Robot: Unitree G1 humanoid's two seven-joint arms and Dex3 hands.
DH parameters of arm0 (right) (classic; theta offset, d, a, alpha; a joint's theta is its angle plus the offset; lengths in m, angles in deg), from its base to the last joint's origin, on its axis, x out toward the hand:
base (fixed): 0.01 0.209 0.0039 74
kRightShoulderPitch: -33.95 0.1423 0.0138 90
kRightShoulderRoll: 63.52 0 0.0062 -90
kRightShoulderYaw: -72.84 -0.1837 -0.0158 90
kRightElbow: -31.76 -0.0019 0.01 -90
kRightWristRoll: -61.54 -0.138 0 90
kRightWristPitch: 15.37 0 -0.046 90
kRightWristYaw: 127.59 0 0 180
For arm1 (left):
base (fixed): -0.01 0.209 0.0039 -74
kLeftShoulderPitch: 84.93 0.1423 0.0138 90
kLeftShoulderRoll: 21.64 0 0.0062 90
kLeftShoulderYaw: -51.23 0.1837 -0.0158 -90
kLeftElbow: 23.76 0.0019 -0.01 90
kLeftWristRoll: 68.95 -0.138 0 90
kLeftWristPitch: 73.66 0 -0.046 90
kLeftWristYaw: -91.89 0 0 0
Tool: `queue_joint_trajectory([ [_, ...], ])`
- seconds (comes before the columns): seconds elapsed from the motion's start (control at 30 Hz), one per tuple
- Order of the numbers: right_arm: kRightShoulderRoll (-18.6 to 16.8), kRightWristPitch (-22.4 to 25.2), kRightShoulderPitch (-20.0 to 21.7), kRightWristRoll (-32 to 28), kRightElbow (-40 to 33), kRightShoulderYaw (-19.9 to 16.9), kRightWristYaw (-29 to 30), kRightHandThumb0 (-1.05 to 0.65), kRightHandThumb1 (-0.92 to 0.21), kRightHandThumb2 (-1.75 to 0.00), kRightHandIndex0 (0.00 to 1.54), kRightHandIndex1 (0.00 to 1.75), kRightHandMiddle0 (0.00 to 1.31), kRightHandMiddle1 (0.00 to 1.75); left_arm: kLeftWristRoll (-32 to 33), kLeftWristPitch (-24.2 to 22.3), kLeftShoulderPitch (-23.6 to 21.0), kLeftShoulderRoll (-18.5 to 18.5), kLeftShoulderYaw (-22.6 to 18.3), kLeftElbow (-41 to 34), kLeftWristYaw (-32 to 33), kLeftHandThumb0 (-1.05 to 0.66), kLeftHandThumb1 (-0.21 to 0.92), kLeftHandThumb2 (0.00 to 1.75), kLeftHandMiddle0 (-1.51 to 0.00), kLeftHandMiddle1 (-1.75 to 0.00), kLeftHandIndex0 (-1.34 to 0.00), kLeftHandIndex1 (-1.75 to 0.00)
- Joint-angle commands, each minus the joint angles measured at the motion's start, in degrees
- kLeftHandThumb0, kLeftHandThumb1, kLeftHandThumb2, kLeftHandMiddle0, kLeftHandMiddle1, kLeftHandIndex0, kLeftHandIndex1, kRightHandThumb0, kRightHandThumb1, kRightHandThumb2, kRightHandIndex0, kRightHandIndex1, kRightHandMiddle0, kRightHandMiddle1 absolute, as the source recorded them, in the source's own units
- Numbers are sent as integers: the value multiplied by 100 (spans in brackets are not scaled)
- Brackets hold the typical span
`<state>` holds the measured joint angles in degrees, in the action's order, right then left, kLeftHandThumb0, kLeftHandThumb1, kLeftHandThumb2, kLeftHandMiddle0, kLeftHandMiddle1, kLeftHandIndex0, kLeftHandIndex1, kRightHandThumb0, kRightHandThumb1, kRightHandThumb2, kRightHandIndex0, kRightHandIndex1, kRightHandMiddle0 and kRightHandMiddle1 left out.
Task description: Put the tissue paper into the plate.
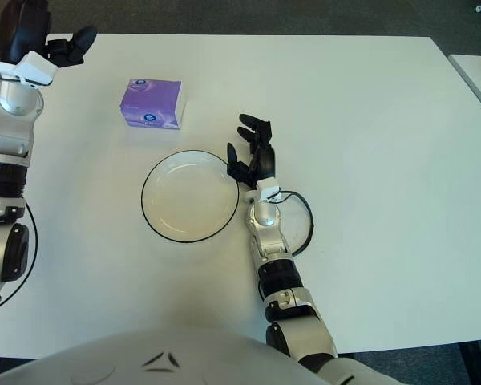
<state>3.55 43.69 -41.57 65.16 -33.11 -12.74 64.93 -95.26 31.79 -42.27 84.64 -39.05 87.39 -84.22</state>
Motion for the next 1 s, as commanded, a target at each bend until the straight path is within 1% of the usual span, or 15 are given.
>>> queue_joint_trajectory([
  [0.0,-89,12,-519,35,632,-22,-11,-47,-78,-74,37,84,0,109,-211,56,-318,136,294,351,-205,-72,92,74,-26,-14,0,-75],
  [0.07,-84,10,-517,35,639,-26,-13,-47,-78,-74,37,84,0,110,-277,132,-455,151,408,536,-220,-74,92,74,-25,-13,0,-72],
  [0.2,-75,-4,-514,35,672,-32,-20,-48,-78,-74,36,84,0,110,-488,442,-1039,145,781,1311,-315,-76,92,74,-24,-11,0,-70],
  [0.27,-72,-9,-513,34,681,-35,-23,-49,-79,-74,36,84,0,110,-542,520,-1183,155,867,1523,-301,-78,92,75,-23,-10,0,-69],
  [0.37,-67,-19,-508,38,708,-40,-20,-49,-80,-72,36,84,0,110,-771,599,-1559,170,1103,2064,-218,-80,92,76,-23,-9,0,-69],
  [0.4,-62,-23,-507,49,717,-41,-9,-50,-80,-72,36,84,0,110,-953,624,-1859,112,1275,2653,-48,-81,92,76,-23,-9,0,-69],
  [0.47,-56,-29,-507,67,727,-42,13,-50,-81,-71,36,84,0,110,-1221,656,-2307,-11,1545,3571,259,-83,92,76,-25,-10,0,-69],
  [0.5,-55,-32,-507,74,730,-43,23,-50,-81,-70,36,84,1,111,-1309,668,-2457,-63,1643,3883,379,-85,92,77,-26,-10,0,-69],
  [0.57,-53,-35,-509,79,730,-42,31,-50,-81,-70,36,84,1,111,-1372,706,-2592,-107,1738,4160,502,-86,92,77,-27,-10,0,-69],
  [0.67,-59,-40,-517,79,722,-42,40,-49,-80,-70,36,84,1,110,-1402,833,-2664,-118,1831,4289,619,-88,92,77,-28,-10,0,-69],
  [0.8,-83,-89,-539,58,717,-63,59,-47,-78,-72,35,83,1,110,-1574,1023,-2829,-273,2122,4719,943,-90,92,78,-28,-9,0,-67],
  [0.97,-92,-132,-557,27,701,-87,49,-47,-76,-73,34,83,2,110,-1782,1175,-2949,-381,2459,5001,1259,-92,92,77,-30,-9,0,-70],
])
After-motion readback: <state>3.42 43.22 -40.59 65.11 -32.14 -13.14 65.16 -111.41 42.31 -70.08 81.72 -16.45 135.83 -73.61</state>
